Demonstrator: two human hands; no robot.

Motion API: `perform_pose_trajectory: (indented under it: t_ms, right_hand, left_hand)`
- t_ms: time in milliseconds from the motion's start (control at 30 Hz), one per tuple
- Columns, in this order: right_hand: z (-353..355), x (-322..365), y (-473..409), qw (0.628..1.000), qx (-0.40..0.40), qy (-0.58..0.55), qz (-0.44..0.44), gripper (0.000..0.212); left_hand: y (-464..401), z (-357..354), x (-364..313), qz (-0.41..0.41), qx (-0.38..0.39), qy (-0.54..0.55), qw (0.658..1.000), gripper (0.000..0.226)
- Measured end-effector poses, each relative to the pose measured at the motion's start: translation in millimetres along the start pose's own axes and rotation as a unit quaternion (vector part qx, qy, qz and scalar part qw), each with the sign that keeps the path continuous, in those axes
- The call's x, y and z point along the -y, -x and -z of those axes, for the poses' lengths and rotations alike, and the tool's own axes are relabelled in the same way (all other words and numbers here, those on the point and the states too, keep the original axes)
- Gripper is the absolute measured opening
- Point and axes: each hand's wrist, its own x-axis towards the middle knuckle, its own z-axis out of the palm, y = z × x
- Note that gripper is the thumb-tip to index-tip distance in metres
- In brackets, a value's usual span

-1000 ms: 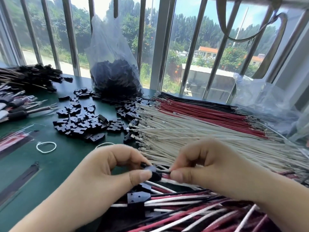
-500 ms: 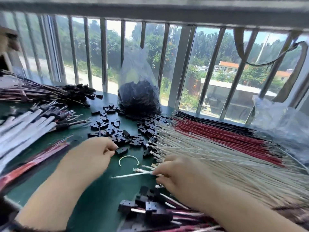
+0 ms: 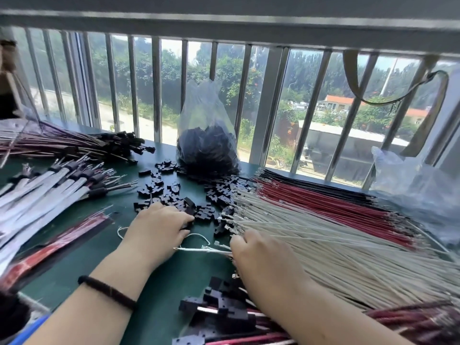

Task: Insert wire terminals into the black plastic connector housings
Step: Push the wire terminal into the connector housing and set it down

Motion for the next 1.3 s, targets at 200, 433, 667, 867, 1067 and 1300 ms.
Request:
perform_pose_trajectory:
  t_ms: [200,433,667,867,1067,1300]
  right_hand:
    - [1.4,0.6,3.1,1.0,0.009,-0.001,0.014,0.019]
    - [-9.0,-13.9,2.4,0.971,-0.074,-0.214,-0.079,0.021]
    - [6.6,-11.1,-3.0,0.795,-0.155,-0.578,-0.102,0.024]
    - [10.2,-4.6,-2.3,0.858,-0.028,-0.513,-0.015,0.045]
    - [9.0,-11.6,-4.0,0.847,-0.001,-0.53,-0.046,0.024]
    - [17.0,-5.5,-0.1,0.835,-0.031,-0.548,-0.032,0.01]
  left_hand:
    - [14.7,13.3,-1.9,0.027,-0.139,0.101,0.985,0.033]
    - [50.6,24.9,-9.9,0.138,-0.242,0.471,0.837,0.034]
    - [68.2,19.1,-22.5,0.124,-0.135,0.545,0.818,0.038]
    - [72.9,20.6,-25.5,0.07,-0.103,0.533,0.837,0.046]
    - [76.5,24.6,-27.2,0.055,-0.098,0.586,0.802,0.032]
    - [75.6,28.0,-22.5,0.087,-0.096,0.639,0.758,0.023]
